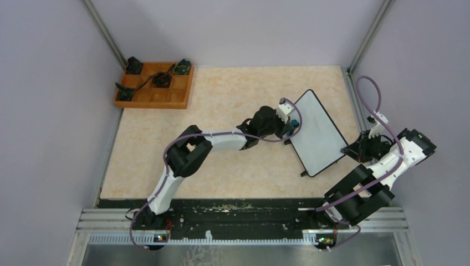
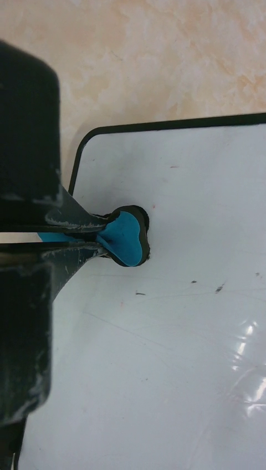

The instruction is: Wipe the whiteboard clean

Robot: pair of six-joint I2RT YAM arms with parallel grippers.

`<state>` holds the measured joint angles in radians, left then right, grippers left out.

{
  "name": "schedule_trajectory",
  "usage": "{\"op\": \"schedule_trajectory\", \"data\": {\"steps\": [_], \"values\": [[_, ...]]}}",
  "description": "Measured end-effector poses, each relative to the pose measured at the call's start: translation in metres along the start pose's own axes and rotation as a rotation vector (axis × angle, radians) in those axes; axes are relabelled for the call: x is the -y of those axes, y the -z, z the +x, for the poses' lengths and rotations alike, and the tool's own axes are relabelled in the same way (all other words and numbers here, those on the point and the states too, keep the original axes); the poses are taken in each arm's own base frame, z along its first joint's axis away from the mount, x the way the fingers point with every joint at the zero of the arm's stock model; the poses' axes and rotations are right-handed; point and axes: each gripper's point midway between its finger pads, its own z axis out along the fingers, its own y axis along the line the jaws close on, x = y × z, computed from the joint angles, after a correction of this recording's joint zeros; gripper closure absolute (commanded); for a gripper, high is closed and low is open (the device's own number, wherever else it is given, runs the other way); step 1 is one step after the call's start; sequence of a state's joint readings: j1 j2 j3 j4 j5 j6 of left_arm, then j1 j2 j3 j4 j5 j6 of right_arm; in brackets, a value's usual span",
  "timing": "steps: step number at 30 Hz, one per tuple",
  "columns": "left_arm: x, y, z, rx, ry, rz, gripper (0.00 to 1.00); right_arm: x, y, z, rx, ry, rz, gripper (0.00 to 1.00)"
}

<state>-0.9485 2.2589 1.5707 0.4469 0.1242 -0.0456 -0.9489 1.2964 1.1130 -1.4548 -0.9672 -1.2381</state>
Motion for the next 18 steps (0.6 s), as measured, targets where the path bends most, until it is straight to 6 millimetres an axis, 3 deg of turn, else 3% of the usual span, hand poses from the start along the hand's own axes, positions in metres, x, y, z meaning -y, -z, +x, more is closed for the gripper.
{"op": "schedule_trajectory", "data": {"steps": [5, 10, 18], "values": [[0.016, 0.006, 0.017, -0.026, -0.001, 0.021, 0.99, -0.001, -0.001, -0.001, 0.001, 0.003, -0.004, 1.00], [0.036, 0.013, 0.017, -0.028, -0.007, 0.049, 0.99, -0.001, -0.001, -0.001, 0.001, 0.001, -0.004, 1.00], [0.050, 0.030, -0.004, -0.035, -0.022, 0.068, 0.99, -0.004, -0.003, -0.003, 0.005, 0.010, -0.015, 1.00]]}}
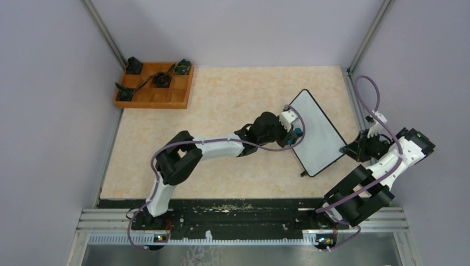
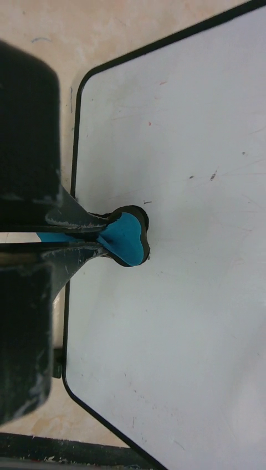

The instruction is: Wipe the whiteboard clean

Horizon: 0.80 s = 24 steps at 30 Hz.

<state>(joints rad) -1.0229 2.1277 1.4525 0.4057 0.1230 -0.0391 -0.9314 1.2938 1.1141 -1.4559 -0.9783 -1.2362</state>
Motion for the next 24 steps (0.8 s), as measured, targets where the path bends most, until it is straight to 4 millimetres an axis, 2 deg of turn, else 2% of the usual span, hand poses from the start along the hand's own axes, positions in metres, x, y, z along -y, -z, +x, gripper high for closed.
{"op": "schedule_trajectory", "data": {"steps": [5, 9, 10, 13, 16, 20, 24], "values": [[-0.001, 0.021, -0.031, 0.031, -0.034, -0.024, 0.99, -0.001, 0.000, 0.000, 0.000, 0.000, 0.000, 1.00], [-0.005, 0.031, -0.043, 0.047, -0.053, -0.050, 0.99, -0.001, 0.000, 0.000, 0.000, -0.003, 0.000, 1.00], [-0.007, 0.033, -0.044, 0.046, -0.058, -0.059, 0.99, -0.001, 0.000, 0.000, 0.000, -0.005, 0.000, 0.97], [-0.013, 0.036, -0.038, 0.028, -0.064, -0.084, 0.99, -0.001, 0.000, 0.000, -0.001, -0.007, 0.000, 0.81], [-0.020, 0.039, -0.024, -0.006, -0.064, -0.111, 0.99, 0.002, 0.001, 0.007, -0.047, 0.017, 0.011, 0.71], [-0.027, 0.044, -0.010, -0.038, -0.061, -0.147, 0.98, -0.002, 0.001, 0.024, -0.134, 0.004, 0.004, 0.64], [-0.032, 0.054, -0.007, -0.049, -0.060, -0.182, 0.98, -0.002, 0.003, 0.028, -0.160, -0.006, 0.007, 0.60]]}}
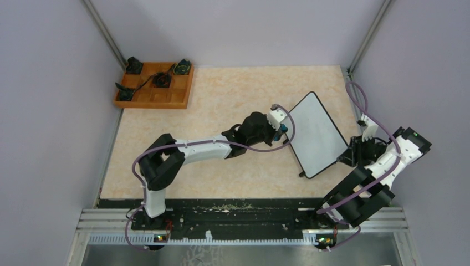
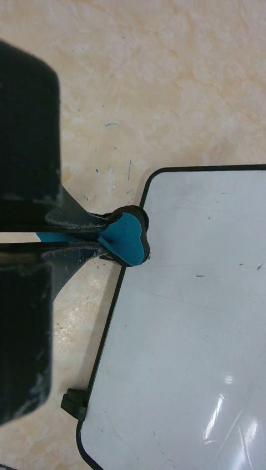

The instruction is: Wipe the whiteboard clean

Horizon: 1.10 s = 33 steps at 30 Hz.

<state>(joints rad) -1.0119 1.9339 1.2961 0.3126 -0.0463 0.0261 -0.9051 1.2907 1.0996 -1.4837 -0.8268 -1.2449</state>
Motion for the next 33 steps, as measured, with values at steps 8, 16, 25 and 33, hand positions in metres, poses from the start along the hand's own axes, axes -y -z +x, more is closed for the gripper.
{"op": "schedule_trajectory", "data": {"steps": [8, 16, 25, 33], "values": [[-0.014, 0.021, -0.017, 0.036, 0.012, -0.051, 0.97, 0.004, 0.010, -0.014, 0.014, 0.000, 0.037, 0.53], [-0.031, 0.035, -0.007, 0.025, 0.026, -0.110, 0.96, 0.012, 0.030, -0.049, 0.078, 0.012, 0.093, 0.49], [-0.094, 0.056, -0.004, 0.014, 0.092, -0.240, 0.96, 0.035, 0.047, -0.088, 0.187, -0.062, 0.190, 0.49], [-0.146, 0.082, 0.008, -0.068, 0.135, -0.354, 0.95, 0.069, 0.055, -0.106, 0.253, -0.120, 0.318, 0.49]]}}
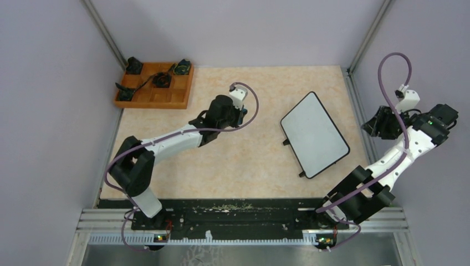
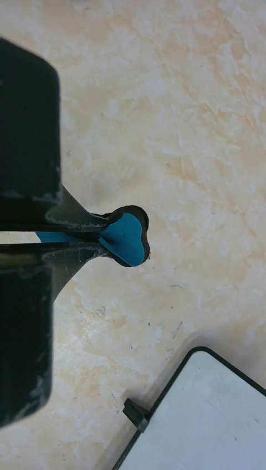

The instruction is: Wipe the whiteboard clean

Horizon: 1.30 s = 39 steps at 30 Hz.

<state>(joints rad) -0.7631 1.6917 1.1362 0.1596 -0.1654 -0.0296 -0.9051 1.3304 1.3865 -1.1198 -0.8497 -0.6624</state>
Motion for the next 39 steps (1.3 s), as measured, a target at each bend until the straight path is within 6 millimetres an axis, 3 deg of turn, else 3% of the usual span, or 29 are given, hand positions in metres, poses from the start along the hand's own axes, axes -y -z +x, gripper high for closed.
{"op": "schedule_trajectory", "data": {"steps": [3, 8, 13, 18, 29, 39], "values": [[-0.016, 0.005, 0.006, -0.046, 0.006, -0.032, 0.94, 0.013, -0.007, 0.005, 0.003, -0.024, 0.046, 0.49], [-0.039, 0.014, 0.015, -0.107, 0.037, -0.076, 0.91, 0.032, -0.026, 0.033, -0.035, -0.060, 0.134, 0.49], [-0.061, 0.019, 0.025, -0.173, 0.087, -0.110, 0.90, 0.035, -0.040, 0.062, -0.071, -0.066, 0.190, 0.49], [-0.076, 0.024, 0.041, -0.244, 0.136, -0.136, 0.87, 0.043, -0.046, 0.077, -0.077, -0.067, 0.237, 0.49], [-0.102, 0.028, 0.070, -0.339, 0.224, -0.179, 0.69, 0.049, -0.060, 0.105, -0.101, -0.079, 0.252, 0.49], [-0.105, 0.024, 0.125, -0.508, 0.285, -0.165, 0.65, 0.047, -0.065, 0.112, -0.111, -0.078, 0.247, 0.49]]}}
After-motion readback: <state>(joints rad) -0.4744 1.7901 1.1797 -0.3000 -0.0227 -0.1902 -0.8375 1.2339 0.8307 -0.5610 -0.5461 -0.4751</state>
